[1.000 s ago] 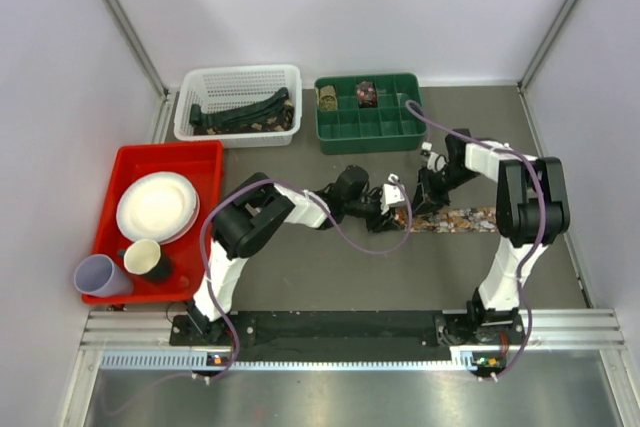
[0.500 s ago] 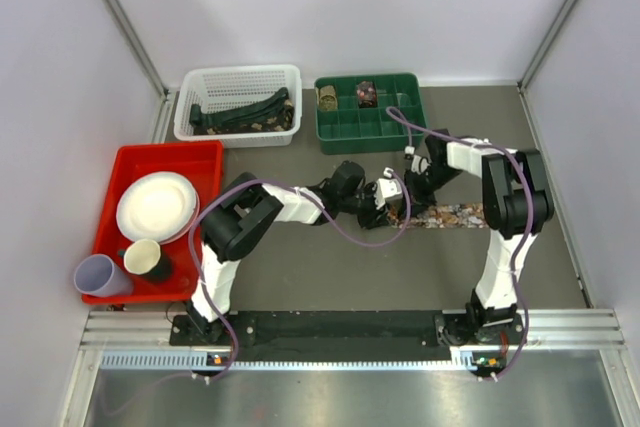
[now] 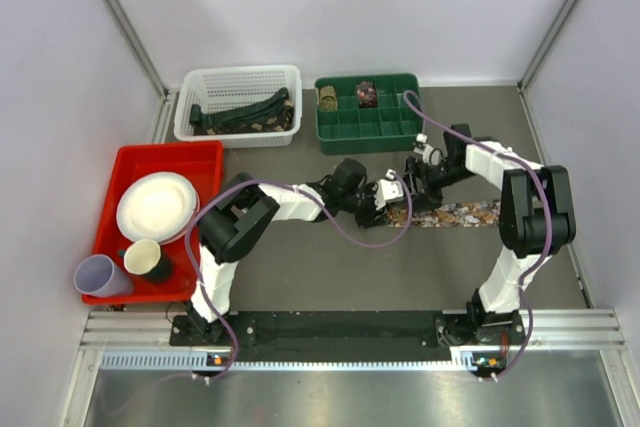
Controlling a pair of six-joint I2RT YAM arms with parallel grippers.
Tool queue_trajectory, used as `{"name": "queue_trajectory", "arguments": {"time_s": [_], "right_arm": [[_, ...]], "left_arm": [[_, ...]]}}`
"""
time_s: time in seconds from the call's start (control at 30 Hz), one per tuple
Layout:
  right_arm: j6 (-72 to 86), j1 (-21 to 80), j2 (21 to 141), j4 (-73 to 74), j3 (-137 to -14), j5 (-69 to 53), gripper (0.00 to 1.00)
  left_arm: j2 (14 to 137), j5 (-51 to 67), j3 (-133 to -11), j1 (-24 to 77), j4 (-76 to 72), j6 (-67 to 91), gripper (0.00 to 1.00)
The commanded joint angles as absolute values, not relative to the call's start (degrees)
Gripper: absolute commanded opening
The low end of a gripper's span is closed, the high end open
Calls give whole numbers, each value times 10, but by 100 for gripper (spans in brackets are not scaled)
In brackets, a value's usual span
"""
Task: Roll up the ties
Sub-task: Roll the tie at the center of the board.
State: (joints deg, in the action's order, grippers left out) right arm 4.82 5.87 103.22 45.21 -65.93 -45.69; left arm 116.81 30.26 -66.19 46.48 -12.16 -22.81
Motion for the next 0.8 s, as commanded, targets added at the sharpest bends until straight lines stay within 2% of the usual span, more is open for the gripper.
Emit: {"name": "queue_trajectory", "arguments": {"time_s": [0.0, 0.37, 0.47, 0.5, 0.6, 0.63, 0.77], "right_arm": [[61, 67, 1032, 404, -657, -547, 70], [66, 95, 1098, 352, -650, -543, 50], [71, 97, 1098, 348, -650, -537, 23], [69, 97, 1094, 350, -651, -520, 0], [60, 96, 1091, 366, -654, -478, 0], [57, 96, 1092, 371, -657, -467, 0], [54, 92, 1109, 388, -675, -385, 0]], "left_arm": [[1205, 232, -637, 454, 42, -267, 17], [1206, 237, -628, 454, 40, -273, 18], [1208, 241, -626, 454, 41, -270, 18], [1207, 242, -624, 453, 40, -268, 19], [1202, 250, -617, 453, 33, -270, 25], [1202, 257, -615, 452, 33, -271, 37], [1201, 301, -610, 436, 4, -247, 55]]}}
